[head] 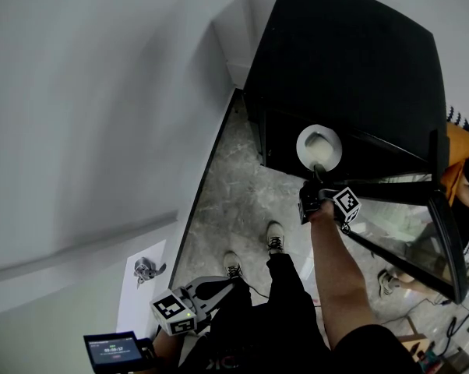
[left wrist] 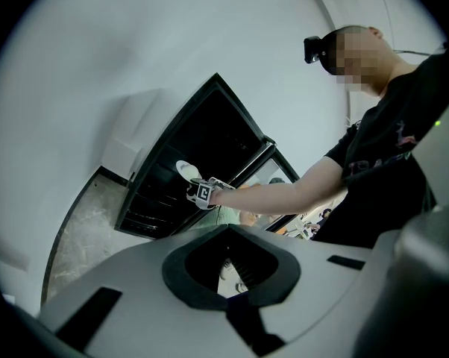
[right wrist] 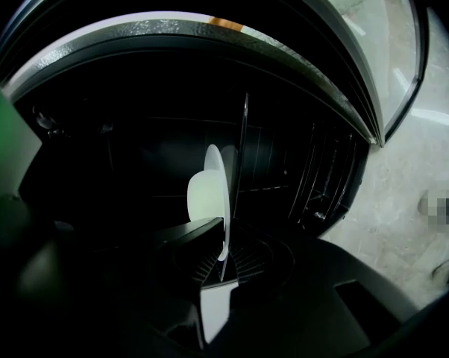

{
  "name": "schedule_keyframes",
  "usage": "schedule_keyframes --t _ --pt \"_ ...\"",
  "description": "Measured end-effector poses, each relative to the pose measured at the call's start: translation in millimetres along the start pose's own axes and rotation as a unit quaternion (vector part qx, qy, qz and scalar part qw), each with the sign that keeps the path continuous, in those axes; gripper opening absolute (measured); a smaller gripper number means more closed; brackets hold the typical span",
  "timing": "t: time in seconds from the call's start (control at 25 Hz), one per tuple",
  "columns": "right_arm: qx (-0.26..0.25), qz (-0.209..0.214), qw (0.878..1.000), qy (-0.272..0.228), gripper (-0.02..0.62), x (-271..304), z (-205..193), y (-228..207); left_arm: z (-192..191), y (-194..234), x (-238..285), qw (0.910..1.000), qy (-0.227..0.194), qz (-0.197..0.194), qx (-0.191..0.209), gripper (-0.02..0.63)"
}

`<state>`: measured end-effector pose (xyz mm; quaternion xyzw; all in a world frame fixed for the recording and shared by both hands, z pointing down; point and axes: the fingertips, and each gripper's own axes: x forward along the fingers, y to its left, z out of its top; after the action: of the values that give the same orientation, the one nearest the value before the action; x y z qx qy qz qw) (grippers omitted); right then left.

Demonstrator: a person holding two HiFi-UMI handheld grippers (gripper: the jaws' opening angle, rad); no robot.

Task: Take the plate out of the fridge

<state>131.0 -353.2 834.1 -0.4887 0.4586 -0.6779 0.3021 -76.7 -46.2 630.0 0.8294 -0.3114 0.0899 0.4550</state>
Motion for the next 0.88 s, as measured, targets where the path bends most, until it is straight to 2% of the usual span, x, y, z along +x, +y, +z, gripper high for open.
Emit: schedule_keyframes --t 0.44,0.88 --pt "-0.039 0.023 0.999 0.002 0.018 -11.4 3.9 4.0 0.4 -2.9 1.1 0.9999 -0.008 -0.011 0.006 0.005" --pt "-0.044 0.03 0.998 0.022 0.018 -60.9 -28.6 19.0 -4.4 -8.8 -7.9 0.9987 0.011 -0.029 0.041 0.005"
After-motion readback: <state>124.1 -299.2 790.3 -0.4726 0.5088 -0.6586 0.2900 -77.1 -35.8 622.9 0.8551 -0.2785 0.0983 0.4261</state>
